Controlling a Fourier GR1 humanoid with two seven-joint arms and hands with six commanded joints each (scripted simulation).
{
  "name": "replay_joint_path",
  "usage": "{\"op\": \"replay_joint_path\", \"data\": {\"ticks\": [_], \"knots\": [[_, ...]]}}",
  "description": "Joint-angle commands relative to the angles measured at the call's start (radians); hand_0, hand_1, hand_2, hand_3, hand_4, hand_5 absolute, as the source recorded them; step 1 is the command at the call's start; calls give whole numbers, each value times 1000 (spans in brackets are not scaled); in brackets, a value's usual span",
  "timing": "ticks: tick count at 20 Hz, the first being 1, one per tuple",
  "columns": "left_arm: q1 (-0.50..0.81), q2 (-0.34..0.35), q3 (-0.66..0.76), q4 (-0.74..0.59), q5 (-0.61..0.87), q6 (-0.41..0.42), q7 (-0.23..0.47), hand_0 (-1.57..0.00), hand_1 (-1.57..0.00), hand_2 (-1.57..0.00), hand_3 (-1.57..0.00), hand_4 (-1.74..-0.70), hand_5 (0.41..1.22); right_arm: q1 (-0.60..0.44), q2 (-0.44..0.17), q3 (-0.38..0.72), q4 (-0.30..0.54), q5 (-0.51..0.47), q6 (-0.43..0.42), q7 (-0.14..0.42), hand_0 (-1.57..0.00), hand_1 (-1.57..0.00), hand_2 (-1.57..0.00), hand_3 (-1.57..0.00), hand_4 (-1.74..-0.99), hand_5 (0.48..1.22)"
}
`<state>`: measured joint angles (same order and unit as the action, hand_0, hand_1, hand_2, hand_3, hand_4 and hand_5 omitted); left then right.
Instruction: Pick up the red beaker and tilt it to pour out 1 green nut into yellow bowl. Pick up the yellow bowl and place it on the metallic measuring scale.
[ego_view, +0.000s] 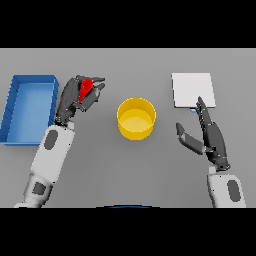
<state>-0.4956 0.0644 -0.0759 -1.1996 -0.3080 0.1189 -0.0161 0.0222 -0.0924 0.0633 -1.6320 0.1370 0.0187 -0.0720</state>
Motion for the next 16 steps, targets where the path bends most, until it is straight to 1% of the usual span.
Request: {"op": "replay_joint_path", "data": {"ticks": [1,2,4,5,6,8,9,10,11,13,14,16], "knots": [[-12,9,-8,6,-9,-2,14,-1565,-1565,-1565,-1560,-1616,1165,13,1,5,9,8,0,-8,1,1,1,1,-1277,672],[-27,17,-14,17,-16,-4,26,-1565,-1565,-1565,-1560,-1616,1158,8,5,2,8,3,-1,8,1,1,1,1,-1277,675],[-59,33,-20,40,-19,-9,33,-1565,-1565,-1565,-1560,-1616,1140,6,4,-1,10,3,-5,9,1,1,1,1,-1277,679],[-84,51,-32,49,-33,-16,51,-1566,-1566,-1566,-1562,-1641,1131,12,6,2,3,0,-1,7,1,1,1,1,-1274,683],[-95,60,-63,49,-61,-18,53,-1567,-1567,-1567,-1564,-1661,1126,-1,13,5,8,0,-2,17,1,1,1,1,-1273,686],[-131,111,-121,63,-129,-44,80,-1569,-1569,-1569,-1566,-1690,1124,4,14,5,5,-6,3,14,1,1,1,1,-1274,688],[-152,123,-167,78,-175,-52,81,-1569,-1569,-1569,-1567,-1700,1127,2,10,1,1,-11,6,18,1,1,1,1,-1272,689],[-178,130,-206,89,-212,-66,101,-1569,-1569,-1569,-1568,-1708,1133,7,13,3,-7,-5,0,16,1,1,1,1,-1276,689],[-210,147,-237,105,-244,-81,111,-1570,-1570,-1570,-1569,-1715,1136,9,15,6,-8,4,-8,26,1,1,1,1,-1280,690],[-256,181,-306,129,-307,-131,144,-1570,-1570,-1570,-1570,-1724,1160,8,14,8,-17,7,-9,21,1,1,1,1,-1287,694],[-270,199,-341,121,-329,-165,142,-1570,-1570,-1570,-1570,-1728,1172,9,13,8,-8,14,-13,27,1,1,1,1,-1290,695],[-306,214,-403,143,-370,-220,145,-1571,-1571,-1571,-1570,-1732,1190,13,5,13,-19,23,-11,30,1,1,1,1,-1290,695]]}}
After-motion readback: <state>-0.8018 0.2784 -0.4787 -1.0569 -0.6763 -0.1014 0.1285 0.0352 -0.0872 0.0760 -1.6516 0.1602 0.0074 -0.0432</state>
